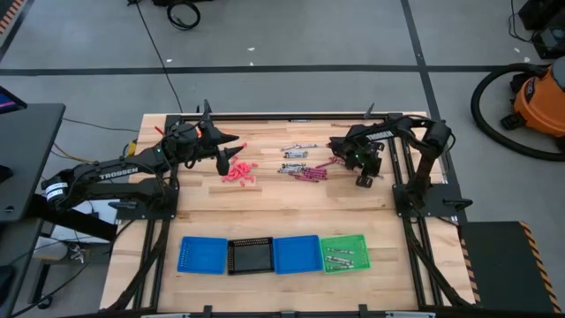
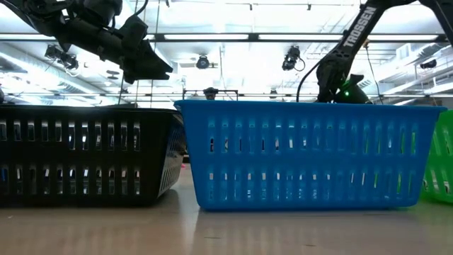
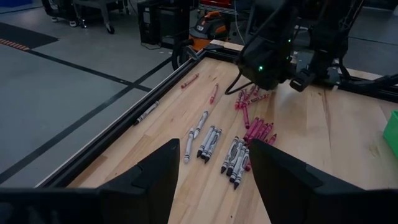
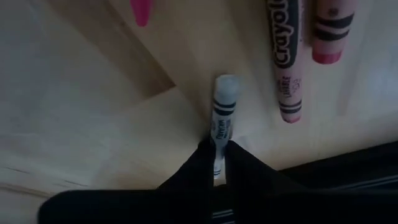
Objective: Sort crayons
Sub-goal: Put the white crayon into the green bin
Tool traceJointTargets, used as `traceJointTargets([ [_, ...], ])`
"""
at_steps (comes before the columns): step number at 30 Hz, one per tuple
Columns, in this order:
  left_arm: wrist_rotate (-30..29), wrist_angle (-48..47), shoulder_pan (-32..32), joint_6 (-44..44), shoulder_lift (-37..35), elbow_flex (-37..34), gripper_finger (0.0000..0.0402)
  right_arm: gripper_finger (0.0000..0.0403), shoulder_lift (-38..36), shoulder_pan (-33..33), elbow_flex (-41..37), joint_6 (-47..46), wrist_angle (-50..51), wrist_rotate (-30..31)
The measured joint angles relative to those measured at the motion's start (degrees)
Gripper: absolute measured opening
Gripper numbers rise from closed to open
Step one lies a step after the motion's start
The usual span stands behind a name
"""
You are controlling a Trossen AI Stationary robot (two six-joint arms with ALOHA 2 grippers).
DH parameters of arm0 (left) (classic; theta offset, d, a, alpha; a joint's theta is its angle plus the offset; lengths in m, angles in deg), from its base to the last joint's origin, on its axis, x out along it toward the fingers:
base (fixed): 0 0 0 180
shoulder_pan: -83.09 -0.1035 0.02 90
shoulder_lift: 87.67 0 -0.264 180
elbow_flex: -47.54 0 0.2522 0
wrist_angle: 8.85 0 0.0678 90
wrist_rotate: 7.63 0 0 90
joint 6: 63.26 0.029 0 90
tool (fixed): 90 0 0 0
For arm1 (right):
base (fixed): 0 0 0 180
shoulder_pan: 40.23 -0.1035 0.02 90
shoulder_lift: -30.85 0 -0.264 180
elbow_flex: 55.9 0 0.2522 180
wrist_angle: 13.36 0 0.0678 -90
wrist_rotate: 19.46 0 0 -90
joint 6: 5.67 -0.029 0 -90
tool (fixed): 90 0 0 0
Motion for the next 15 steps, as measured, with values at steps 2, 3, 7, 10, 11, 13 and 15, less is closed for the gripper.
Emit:
traceJointTargets([
  [2,0.0,0.0,0.0,0.0,0.0,0.0,0.0205,0.0017,-0.4,-0.2,-0.1,-0.1,0.1,0.0],
  [3,0.0,0.0,0.0,0.0,0.0,0.0,0.0205,0.0010,-0.6,-0.3,-0.1,-0.1,0.2,-0.2],
  [7,0.0,0.0,0.0,0.0,0.0,0.0,0.0205,0.0005,-1.3,-0.3,0.0,-1.3,0.4,-1.1],
  [10,0.0,0.0,0.0,0.0,0.0,0.0,0.0205,0.0006,-2.7,-0.4,0.4,-3.0,0.7,-1.5],
  [11,0.0,0.0,0.0,0.0,0.0,0.0,0.0205,0.0006,-3.3,-0.6,0.6,-3.5,0.8,-1.5],
  [13,0.0,0.0,0.0,0.0,0.0,0.0,0.0205,0.0006,-5.0,-1.3,0.7,-4.4,1.8,-1.4],
  [15,0.0,-0.1,0.0,0.0,0.0,0.0,0.0205,0.0006,-6.7,-2.2,0.7,-5.4,2.5,-1.6],
])
